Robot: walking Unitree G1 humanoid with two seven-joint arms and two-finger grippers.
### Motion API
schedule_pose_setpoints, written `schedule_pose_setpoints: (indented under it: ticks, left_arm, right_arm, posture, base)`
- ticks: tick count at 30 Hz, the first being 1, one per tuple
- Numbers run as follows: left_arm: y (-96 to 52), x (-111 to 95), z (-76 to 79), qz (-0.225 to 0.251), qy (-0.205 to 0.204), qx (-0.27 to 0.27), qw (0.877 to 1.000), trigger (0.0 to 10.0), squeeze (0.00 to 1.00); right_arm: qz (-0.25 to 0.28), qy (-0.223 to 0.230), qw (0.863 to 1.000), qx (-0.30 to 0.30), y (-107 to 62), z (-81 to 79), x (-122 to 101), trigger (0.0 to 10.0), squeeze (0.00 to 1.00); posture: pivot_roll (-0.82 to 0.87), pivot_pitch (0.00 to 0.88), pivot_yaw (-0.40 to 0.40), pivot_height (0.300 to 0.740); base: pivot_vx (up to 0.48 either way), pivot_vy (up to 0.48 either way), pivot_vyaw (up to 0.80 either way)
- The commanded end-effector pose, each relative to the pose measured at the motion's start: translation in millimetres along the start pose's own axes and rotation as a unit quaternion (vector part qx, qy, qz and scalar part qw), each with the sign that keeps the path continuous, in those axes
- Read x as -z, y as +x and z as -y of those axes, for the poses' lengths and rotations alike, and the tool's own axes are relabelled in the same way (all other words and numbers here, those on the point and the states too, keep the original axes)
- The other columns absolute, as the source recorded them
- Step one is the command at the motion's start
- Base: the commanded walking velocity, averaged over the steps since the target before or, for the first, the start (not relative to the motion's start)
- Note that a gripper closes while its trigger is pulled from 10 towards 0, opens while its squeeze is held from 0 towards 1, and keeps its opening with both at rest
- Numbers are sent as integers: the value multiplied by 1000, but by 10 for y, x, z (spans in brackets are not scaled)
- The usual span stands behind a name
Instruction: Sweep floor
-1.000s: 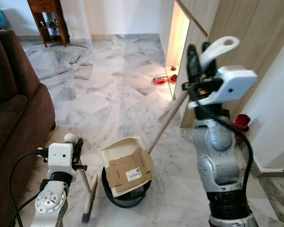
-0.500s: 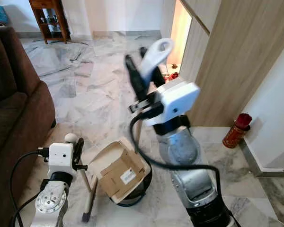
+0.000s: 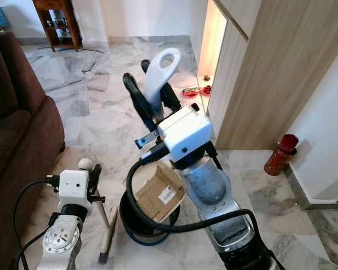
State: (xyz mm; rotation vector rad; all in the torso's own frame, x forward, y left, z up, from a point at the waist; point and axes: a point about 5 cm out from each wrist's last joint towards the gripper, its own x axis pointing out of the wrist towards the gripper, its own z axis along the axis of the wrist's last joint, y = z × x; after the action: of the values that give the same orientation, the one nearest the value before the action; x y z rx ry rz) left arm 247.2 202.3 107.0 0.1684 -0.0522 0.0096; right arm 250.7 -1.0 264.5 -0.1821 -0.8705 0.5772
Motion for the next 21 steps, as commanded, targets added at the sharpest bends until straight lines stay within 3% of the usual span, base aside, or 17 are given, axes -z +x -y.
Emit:
schedule_pose_setpoints:
  ticks: [1, 15, 21]
  left_arm:
    - [32, -104, 19, 31, 16, 7, 999, 10000, 0]
    - [53, -99, 37, 34, 18, 13, 999, 10000, 0]
    - [62, -127, 45, 37, 18, 13, 999, 10000, 0]
  right_arm:
    - [66, -19, 998, -4, 52, -1, -239, 10000, 0]
    - [88, -64, 993, -49, 53, -147, -300, 10000, 0]
    - [79, -50, 993, -70, 50, -207, -278, 10000, 0]
  posture:
    - [12, 63, -4, 740]
    - [12, 64, -5, 740]
    - [11, 66, -6, 740]
  base:
    - [0, 0, 0]
    - [0, 0, 0]
    - [0, 0, 0]
